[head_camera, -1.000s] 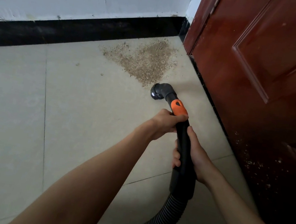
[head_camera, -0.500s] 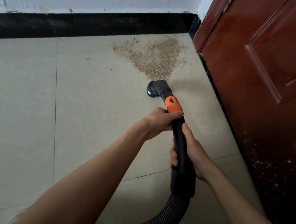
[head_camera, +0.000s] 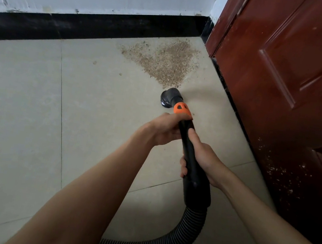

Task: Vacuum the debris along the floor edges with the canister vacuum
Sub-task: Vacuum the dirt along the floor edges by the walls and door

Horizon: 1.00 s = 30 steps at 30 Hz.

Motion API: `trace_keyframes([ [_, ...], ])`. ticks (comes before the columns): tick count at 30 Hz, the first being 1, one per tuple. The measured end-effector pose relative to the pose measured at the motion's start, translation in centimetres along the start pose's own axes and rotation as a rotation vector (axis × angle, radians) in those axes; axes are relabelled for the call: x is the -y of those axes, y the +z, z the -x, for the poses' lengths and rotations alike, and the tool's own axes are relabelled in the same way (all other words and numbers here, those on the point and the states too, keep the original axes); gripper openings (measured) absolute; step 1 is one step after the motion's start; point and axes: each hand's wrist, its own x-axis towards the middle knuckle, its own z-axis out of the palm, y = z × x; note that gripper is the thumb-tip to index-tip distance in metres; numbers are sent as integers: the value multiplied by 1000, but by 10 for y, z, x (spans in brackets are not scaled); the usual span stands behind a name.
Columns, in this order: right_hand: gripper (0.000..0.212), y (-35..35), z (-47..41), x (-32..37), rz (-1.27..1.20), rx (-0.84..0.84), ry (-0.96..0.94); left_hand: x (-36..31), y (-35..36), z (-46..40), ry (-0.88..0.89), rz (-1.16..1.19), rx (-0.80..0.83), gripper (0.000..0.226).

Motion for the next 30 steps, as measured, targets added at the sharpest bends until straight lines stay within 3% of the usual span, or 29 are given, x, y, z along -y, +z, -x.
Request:
trace_keyframes([
  [6, 50, 31, -12, 18, 361, 25, -113, -17, -25, 4, 1, 58, -174, 30],
  [13, 48, 17, -27, 66, 840, 4, -127, -29, -32, -14, 30, 109, -264, 26],
  [15, 51, 13, -33, 76, 932, 18, -122, -32, -30, -24, 16, 97, -271, 38],
  [17, 53, 10, -38, 80, 978, 15, -105, -33, -28, -34, -5, 77, -275, 47],
  [24, 48, -21, -47, 78, 938, -31, -43, -36, -3, -56, -12, -16, -183, 28],
  [30, 48, -46, -49, 78, 890, -40, -32, -36, 17, -72, 4, -40, -157, 29],
])
